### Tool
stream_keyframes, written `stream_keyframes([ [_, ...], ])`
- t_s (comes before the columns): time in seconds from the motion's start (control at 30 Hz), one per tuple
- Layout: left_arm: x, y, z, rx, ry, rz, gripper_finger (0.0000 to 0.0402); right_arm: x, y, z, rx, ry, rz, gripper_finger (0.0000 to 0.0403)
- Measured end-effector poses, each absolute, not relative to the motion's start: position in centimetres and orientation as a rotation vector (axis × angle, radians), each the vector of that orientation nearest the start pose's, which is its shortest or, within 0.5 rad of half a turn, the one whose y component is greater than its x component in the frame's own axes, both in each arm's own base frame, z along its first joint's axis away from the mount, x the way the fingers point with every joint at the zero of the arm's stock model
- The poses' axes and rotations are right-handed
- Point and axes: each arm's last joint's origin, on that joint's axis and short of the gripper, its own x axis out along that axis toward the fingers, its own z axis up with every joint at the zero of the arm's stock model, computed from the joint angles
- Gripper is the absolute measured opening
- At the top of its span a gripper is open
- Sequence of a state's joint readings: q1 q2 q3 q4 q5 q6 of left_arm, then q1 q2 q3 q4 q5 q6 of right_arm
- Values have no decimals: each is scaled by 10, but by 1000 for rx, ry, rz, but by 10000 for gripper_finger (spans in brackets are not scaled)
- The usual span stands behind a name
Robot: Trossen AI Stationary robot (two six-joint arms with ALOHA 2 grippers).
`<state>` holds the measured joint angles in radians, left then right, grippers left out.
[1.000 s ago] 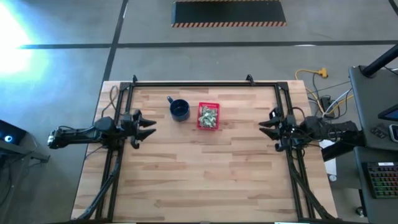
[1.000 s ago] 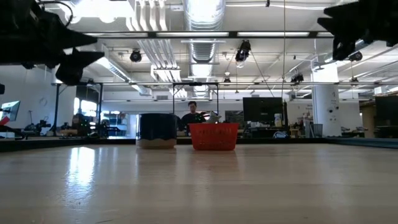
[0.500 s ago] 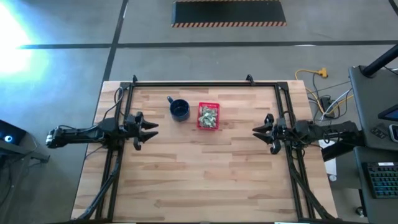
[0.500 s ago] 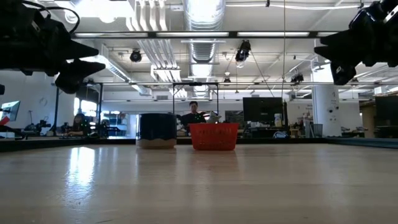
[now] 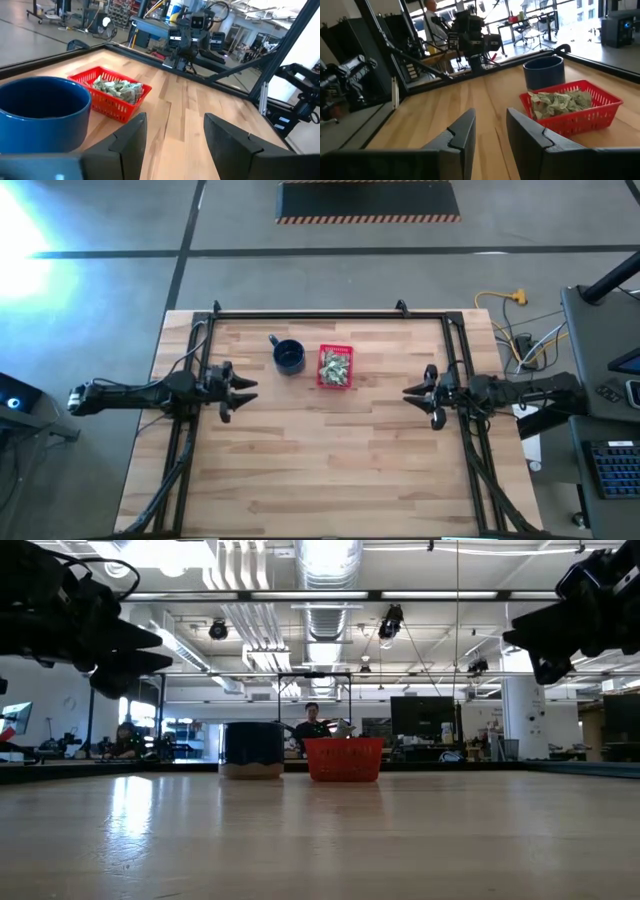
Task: Pick and place Stevia / Truvia into bins
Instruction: Return to Home Position
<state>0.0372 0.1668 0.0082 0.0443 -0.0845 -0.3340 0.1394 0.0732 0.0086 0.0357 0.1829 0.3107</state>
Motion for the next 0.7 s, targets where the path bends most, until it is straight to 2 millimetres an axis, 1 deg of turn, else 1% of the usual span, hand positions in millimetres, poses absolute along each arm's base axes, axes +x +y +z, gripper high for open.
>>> stream_keyframes([
  [0.7,111,7,150,-328,164,150,180,102,9,163,304,36,-50,100],
])
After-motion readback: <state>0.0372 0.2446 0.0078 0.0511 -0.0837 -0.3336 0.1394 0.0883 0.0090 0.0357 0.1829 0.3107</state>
